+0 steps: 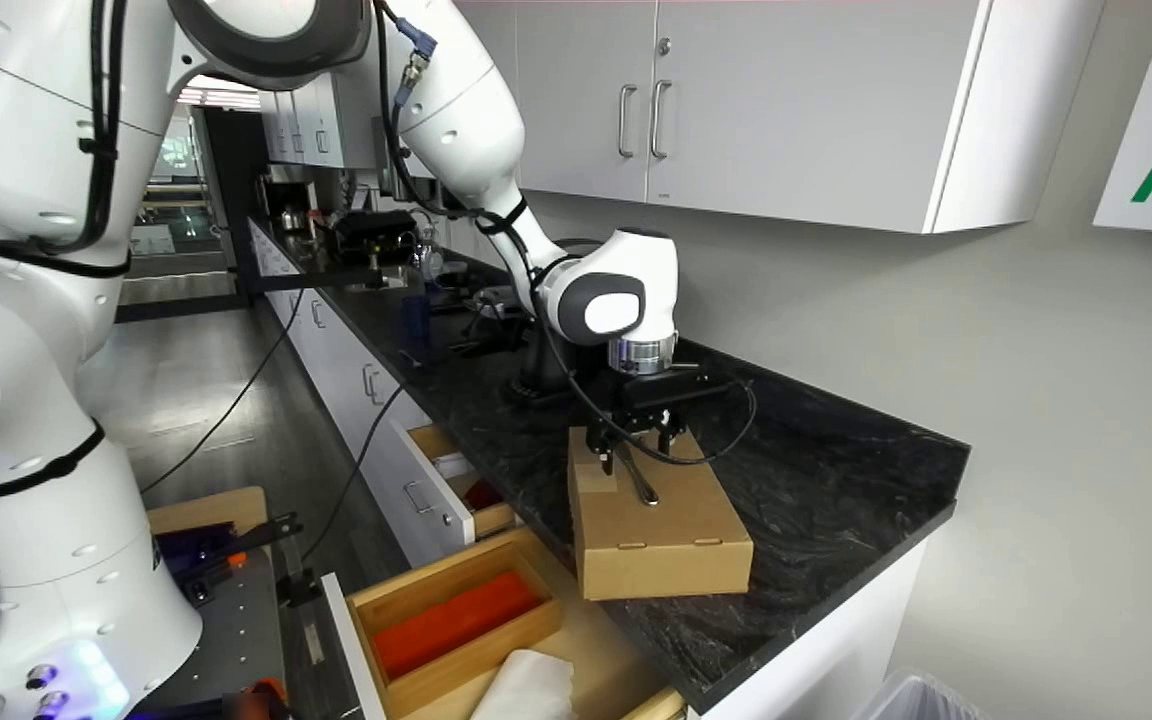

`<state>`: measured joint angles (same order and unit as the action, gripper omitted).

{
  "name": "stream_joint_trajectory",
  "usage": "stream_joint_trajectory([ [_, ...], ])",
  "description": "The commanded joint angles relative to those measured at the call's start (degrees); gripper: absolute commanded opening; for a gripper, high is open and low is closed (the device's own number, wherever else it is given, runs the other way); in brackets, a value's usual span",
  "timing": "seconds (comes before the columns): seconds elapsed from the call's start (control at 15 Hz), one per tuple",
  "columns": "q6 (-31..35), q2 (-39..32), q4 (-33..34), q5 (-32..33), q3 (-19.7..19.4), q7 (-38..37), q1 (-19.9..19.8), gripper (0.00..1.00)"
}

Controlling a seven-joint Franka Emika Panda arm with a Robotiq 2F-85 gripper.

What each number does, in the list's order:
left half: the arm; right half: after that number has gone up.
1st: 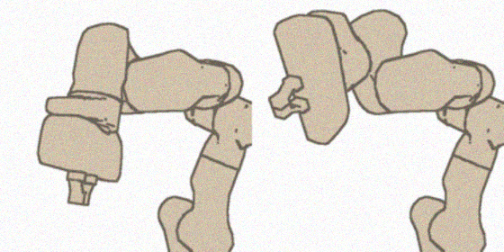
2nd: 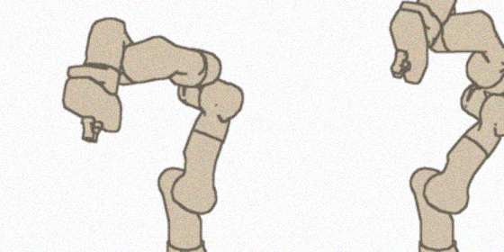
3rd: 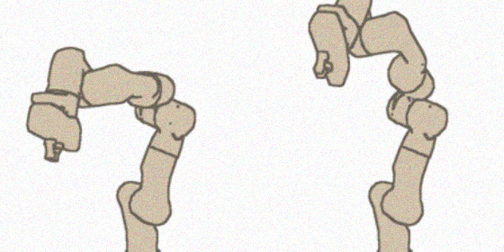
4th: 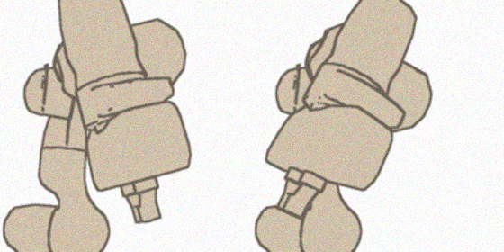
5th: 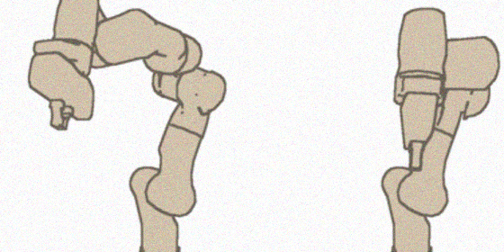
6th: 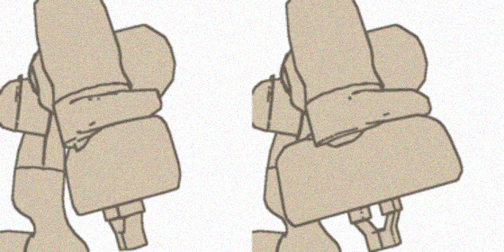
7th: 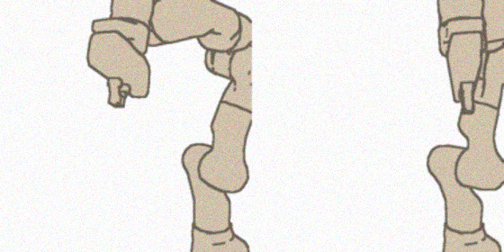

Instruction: Move the knife from the top of the box to the left compartment of the drawer

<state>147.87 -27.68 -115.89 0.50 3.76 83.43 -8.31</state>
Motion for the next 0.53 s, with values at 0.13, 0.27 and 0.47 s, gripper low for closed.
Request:
stream_joint_trajectory([
  [0.13,-4.61,-3.33,5.43,-2.22,2.06,1.8,-2.81,1.0],
  [0.27,-5.98,-4.41,7.51,-2.45,2.06,1.86,-2.99,0.75],
  [0.47,-7.41,-5.67,9.98,-2.66,2.16,2.08,-3.33,0.6],
])
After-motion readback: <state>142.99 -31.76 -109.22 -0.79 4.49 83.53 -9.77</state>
